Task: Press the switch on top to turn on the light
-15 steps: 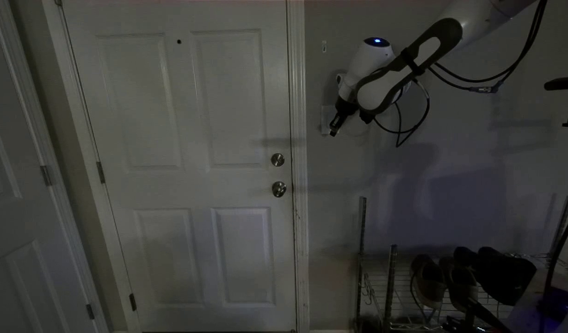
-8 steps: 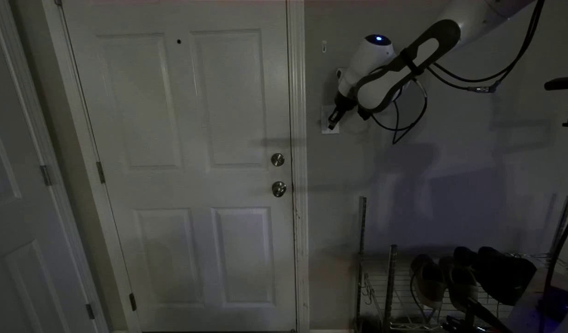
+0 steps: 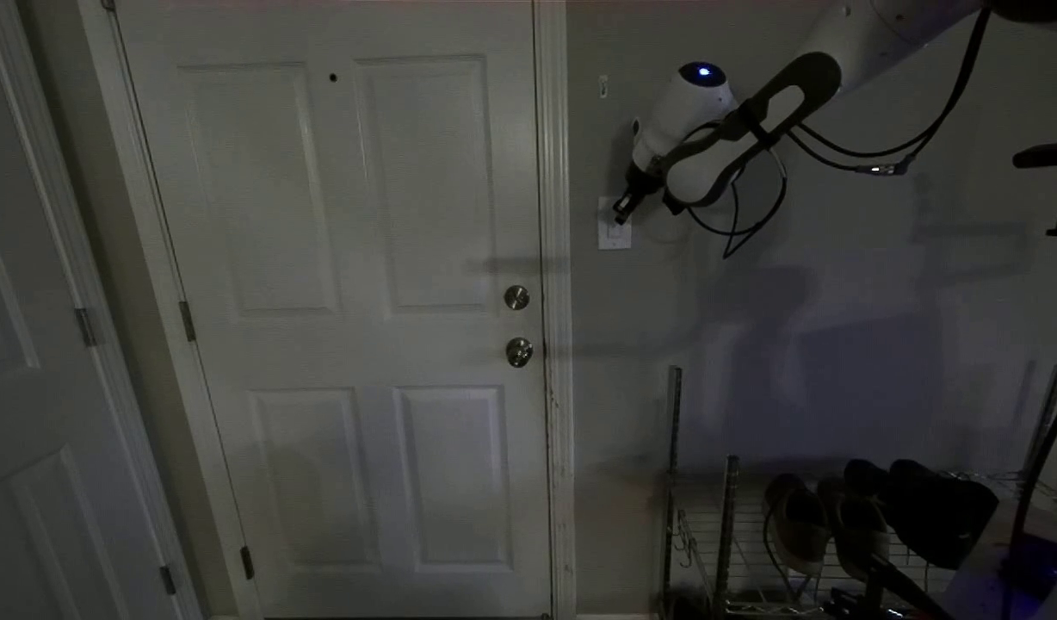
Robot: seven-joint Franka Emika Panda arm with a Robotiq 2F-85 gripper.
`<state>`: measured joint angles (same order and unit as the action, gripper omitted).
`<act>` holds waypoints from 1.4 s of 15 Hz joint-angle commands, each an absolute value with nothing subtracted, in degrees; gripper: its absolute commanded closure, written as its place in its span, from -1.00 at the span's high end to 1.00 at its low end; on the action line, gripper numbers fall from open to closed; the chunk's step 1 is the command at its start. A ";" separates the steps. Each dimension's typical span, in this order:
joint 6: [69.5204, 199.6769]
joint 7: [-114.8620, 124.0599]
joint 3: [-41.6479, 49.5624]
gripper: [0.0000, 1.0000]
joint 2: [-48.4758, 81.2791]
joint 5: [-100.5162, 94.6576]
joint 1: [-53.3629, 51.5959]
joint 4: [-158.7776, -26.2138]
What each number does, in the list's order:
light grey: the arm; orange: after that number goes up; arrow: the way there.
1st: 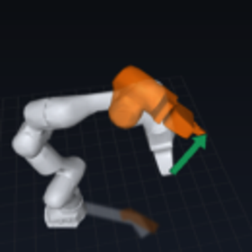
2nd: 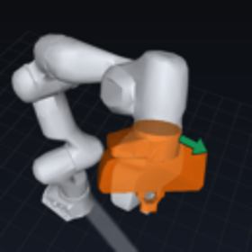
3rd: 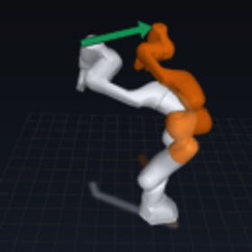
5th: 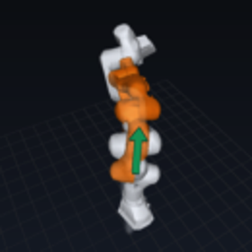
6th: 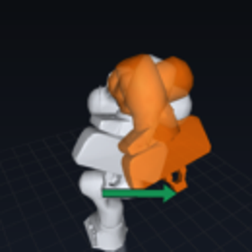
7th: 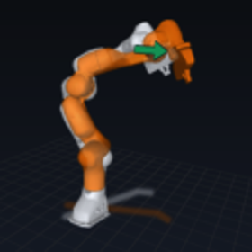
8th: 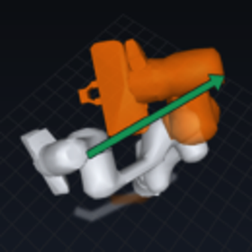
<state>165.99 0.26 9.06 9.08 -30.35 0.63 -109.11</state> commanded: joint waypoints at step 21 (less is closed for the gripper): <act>166.83 7.10 16.16 -0.88 21.41 -32.08 -2.04 -92.99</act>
<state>166.26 4.30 14.28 19.34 -30.60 -1.31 -95.73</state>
